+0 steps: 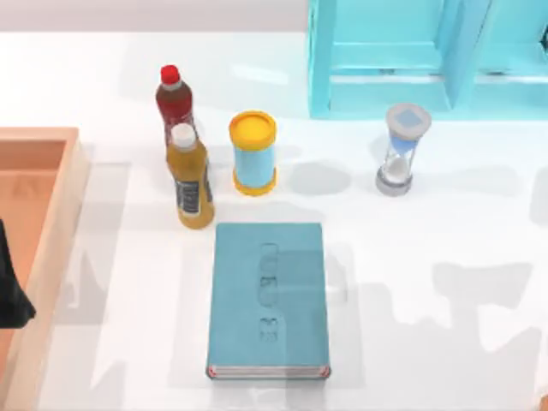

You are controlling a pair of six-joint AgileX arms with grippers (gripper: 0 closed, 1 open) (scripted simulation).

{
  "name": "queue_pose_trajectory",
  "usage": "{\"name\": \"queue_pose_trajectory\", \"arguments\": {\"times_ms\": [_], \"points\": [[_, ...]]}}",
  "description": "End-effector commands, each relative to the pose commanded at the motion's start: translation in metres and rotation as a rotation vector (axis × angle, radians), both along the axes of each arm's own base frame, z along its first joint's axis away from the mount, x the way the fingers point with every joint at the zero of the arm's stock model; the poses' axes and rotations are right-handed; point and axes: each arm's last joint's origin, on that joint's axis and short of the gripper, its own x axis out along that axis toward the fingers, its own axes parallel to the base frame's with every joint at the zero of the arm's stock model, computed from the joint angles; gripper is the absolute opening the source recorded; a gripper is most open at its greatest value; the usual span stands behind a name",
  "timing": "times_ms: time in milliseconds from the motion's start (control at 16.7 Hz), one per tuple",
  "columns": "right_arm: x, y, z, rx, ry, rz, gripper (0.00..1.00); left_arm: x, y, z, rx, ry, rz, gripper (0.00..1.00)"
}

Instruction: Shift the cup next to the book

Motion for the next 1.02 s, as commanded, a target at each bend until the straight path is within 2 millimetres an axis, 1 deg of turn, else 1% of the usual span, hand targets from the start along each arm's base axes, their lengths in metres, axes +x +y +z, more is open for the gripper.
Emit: {"name": "queue_pose_trajectory", "arguments": {"times_ms": [240, 360, 480, 660, 1020], "points": [[0.047, -0.033, -0.011, -0.034, 0.257, 0.219, 1.0, 0.0, 0.0, 0.0, 0.0, 0.0, 0.0, 1.0], [0.065, -0.047, -0.021, -0.025, 0.351, 0.314, 1.0, 0.0, 0.0, 0.0, 0.0, 0.0, 0.0, 1.0], [0.077, -0.059, -0.03, -0.011, 0.42, 0.387, 1.0, 0.0, 0.0, 0.0, 0.0, 0.0, 0.0, 1.0], [0.085, -0.068, -0.038, 0.005, 0.468, 0.443, 1.0, 0.0, 0.0, 0.0, 0.0, 0.0, 0.0, 1.0], [0.086, -0.067, -0.04, 0.005, 0.469, 0.448, 1.0, 0.0, 0.0, 0.0, 0.0, 0.0, 0.0, 1.0]]}}
